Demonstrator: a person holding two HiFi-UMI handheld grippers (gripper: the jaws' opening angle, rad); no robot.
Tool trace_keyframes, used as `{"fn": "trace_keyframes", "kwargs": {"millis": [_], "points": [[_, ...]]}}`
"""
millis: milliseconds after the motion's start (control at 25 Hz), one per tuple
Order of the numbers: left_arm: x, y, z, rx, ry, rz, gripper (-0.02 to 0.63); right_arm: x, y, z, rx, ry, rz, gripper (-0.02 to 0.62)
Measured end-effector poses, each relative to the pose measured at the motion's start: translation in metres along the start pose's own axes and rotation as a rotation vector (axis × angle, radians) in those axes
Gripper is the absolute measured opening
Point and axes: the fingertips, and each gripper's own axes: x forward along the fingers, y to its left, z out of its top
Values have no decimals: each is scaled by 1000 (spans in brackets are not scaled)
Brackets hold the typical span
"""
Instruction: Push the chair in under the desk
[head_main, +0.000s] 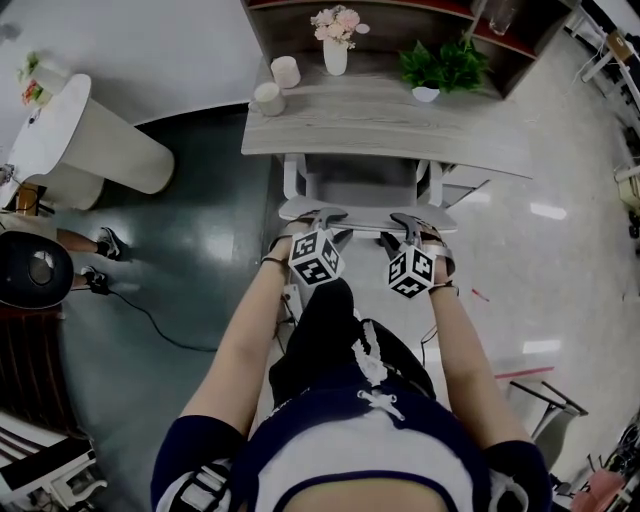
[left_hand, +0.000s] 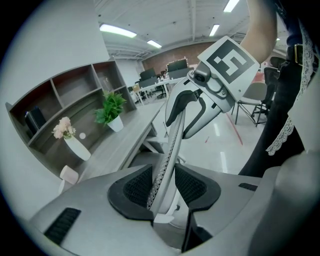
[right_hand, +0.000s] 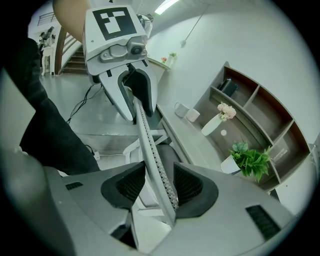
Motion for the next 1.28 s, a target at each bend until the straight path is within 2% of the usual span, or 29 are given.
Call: {"fn": "trace_keyframes", "kwargs": {"millis": [200, 360, 520, 640, 720, 800, 840, 960, 1040, 1120, 1200, 1280], "points": [[-1, 4, -2, 0, -1, -4, 149, 2, -2, 3, -6, 0, 1, 158], [1, 0, -2, -51, 22, -67, 149, 2, 1, 0, 17, 15, 37, 158], [-2, -3, -3, -114, 48, -135, 149, -7, 3, 5, 114, 17, 128, 158], [-12, -2, 0, -161, 24, -121, 150, -29, -7, 21, 252, -79, 122, 158], [-25, 9, 10, -238, -56, -54, 146, -48, -23, 36, 413, -192, 72, 142], [-45, 30, 26, -366, -186, 60, 60, -65, -42, 52, 600, -313, 13, 69], [-56, 41, 35, -434, -255, 117, 40, -73, -52, 58, 687, -369, -10, 38], [-84, 65, 54, -593, -398, 249, 17, -91, -71, 78, 901, -511, -35, 17], [-97, 69, 66, -661, -452, 281, 9, -101, -79, 89, 984, -570, -50, 12], [-108, 67, 81, -723, -510, 264, 9, -112, -84, 97, 1024, -603, -69, 11], [-117, 63, 95, -763, -563, 246, 9, -122, -87, 106, 1032, -628, -85, 11], [-124, 60, 104, -768, -591, 238, 9, -127, -87, 112, 1017, -638, -96, 9]]}}
